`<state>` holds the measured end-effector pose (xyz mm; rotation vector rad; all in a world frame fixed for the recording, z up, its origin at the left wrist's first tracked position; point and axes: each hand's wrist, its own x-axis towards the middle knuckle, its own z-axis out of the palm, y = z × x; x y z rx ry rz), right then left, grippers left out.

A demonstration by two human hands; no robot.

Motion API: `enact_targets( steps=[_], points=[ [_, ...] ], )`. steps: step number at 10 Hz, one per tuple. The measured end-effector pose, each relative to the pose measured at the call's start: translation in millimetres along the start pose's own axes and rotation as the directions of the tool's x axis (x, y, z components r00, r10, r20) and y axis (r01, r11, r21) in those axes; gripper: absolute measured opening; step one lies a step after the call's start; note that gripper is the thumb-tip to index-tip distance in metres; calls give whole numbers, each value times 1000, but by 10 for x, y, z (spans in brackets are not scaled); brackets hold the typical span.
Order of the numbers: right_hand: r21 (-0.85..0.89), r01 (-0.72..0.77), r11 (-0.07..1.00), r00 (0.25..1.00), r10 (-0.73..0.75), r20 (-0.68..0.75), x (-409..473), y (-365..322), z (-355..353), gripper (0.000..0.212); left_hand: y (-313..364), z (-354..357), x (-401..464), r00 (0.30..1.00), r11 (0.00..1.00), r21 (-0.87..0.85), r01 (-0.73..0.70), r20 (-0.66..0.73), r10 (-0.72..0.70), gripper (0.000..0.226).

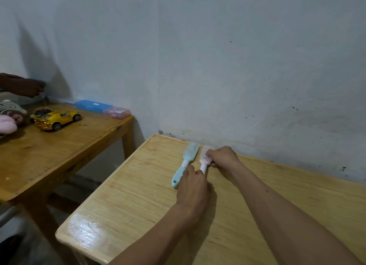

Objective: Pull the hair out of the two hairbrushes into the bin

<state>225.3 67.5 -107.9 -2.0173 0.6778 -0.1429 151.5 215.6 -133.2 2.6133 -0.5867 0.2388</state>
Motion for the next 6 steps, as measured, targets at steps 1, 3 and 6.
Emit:
enact_targets(
  steps=[1,3,6],
  points=[
    [2,7,1000,1000,-7,10,-12,-6,-9,24,17,-24,-1,1000,1000,-5,13,-10,-13,28],
    [11,6,1000,1000,-7,29,-40,0,-65,27,36,-11,-16,1000,1000,-4,19,-23,-19,35],
    [100,98,990,984,-112,142,-674,241,-698,13,-499,-293,-969,831,925,-215,-313,-534,157,33]
  ],
)
